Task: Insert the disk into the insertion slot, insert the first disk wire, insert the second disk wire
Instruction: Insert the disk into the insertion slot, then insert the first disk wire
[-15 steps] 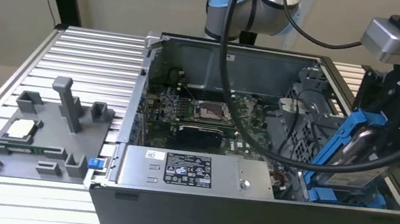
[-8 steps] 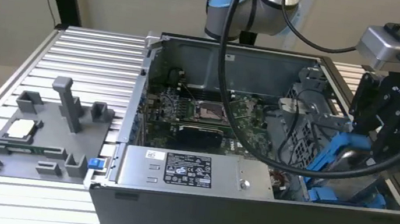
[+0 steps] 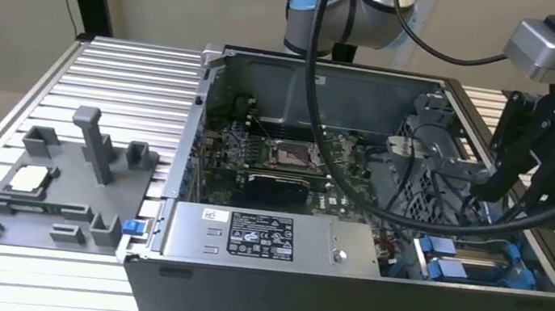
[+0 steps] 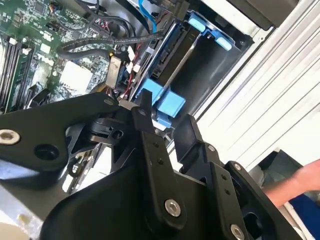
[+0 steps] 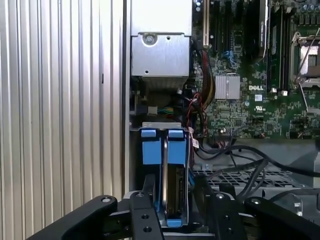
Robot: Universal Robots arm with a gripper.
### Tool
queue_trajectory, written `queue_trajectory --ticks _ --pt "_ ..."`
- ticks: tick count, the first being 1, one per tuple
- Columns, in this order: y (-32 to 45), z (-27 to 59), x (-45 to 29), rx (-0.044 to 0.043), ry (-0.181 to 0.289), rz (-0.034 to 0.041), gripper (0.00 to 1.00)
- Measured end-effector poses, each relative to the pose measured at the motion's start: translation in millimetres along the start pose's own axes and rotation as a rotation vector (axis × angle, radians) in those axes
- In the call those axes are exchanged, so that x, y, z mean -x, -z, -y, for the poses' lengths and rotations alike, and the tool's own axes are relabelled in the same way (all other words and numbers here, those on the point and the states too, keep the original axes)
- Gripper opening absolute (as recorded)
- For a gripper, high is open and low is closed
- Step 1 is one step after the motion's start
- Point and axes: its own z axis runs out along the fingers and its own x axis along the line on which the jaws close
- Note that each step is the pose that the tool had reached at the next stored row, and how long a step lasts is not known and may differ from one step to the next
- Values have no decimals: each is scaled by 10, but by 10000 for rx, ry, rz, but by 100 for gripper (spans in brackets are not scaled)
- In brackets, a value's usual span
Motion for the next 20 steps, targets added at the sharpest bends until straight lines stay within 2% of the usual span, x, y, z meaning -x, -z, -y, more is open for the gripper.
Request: queue_trajectory --ticks 3,7,11,17,20 --pt "114 -5 0 1 0 1 100" --pt "136 -7 41 -41 5 2 100" --pt "136 -10 128 -172 11 -2 100" --pt "137 -13 187 -364 13 0 100" --pt "136 -15 274 -495 18 4 100"
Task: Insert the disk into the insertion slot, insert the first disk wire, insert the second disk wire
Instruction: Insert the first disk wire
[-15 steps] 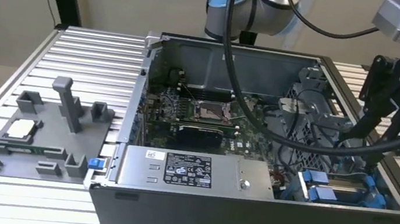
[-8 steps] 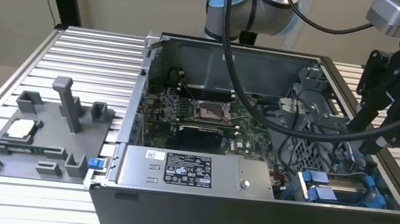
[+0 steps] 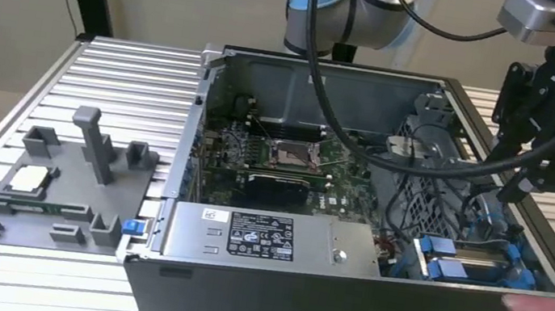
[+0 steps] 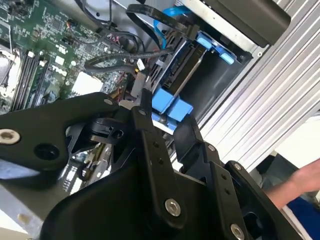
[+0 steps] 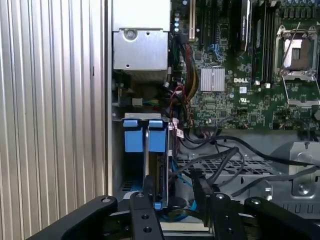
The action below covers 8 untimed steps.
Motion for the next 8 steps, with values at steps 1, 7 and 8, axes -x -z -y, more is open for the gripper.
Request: queue_trajectory --ticks 1,7,8 --pt "1 0 32 -46 2 -1 100" --pt "2 -8 232 -289 9 5 100" --pt "6 -11 236 -293 10 4 100"
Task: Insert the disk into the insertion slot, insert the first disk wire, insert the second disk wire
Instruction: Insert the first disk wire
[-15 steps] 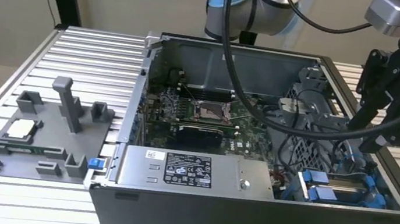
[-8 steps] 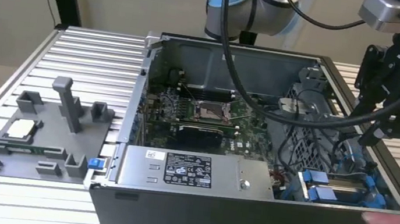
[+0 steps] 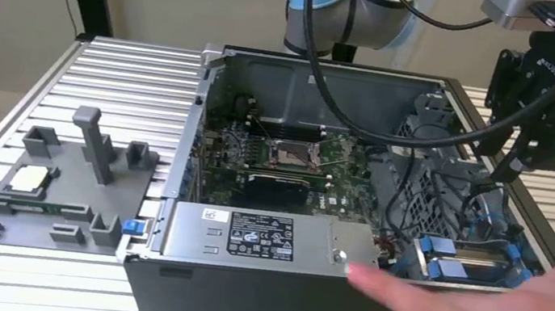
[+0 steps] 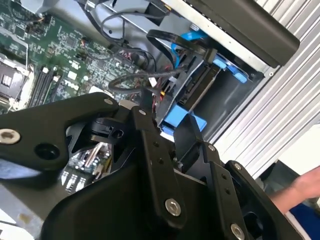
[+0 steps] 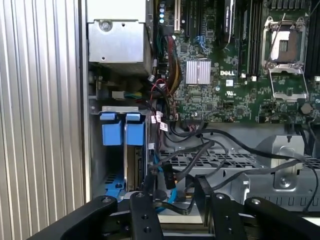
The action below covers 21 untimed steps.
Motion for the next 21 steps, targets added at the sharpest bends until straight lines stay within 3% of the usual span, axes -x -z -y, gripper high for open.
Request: queue_trajectory --ticks 5,10,21 --pt "18 -10 15 -27 5 2 100" --pt "19 -13 48 -115 5 1 100" --pt "19 -14 48 -118 5 2 100"
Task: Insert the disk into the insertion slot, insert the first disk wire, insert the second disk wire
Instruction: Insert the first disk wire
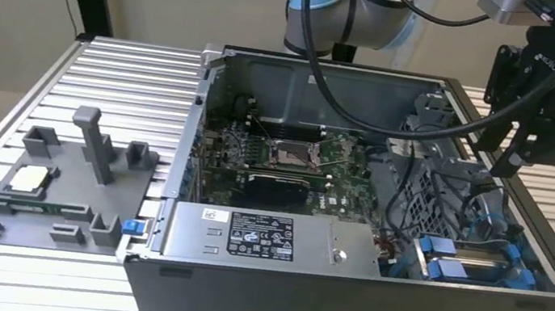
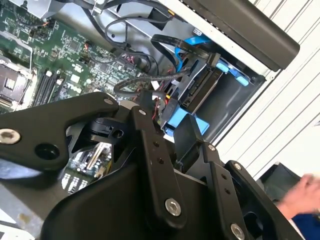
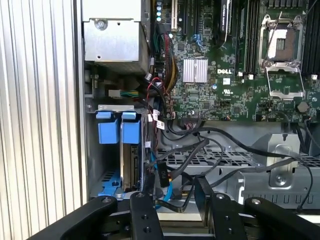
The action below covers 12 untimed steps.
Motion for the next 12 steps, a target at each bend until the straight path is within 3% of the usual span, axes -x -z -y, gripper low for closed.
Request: queue_trajectory --ticks 3,9,12 --pt "-1 -7 -1 -25 -1 1 100" --pt "-7 -116 -7 -374 19 6 100" --pt "-8 -135 -8 -404 27 8 100"
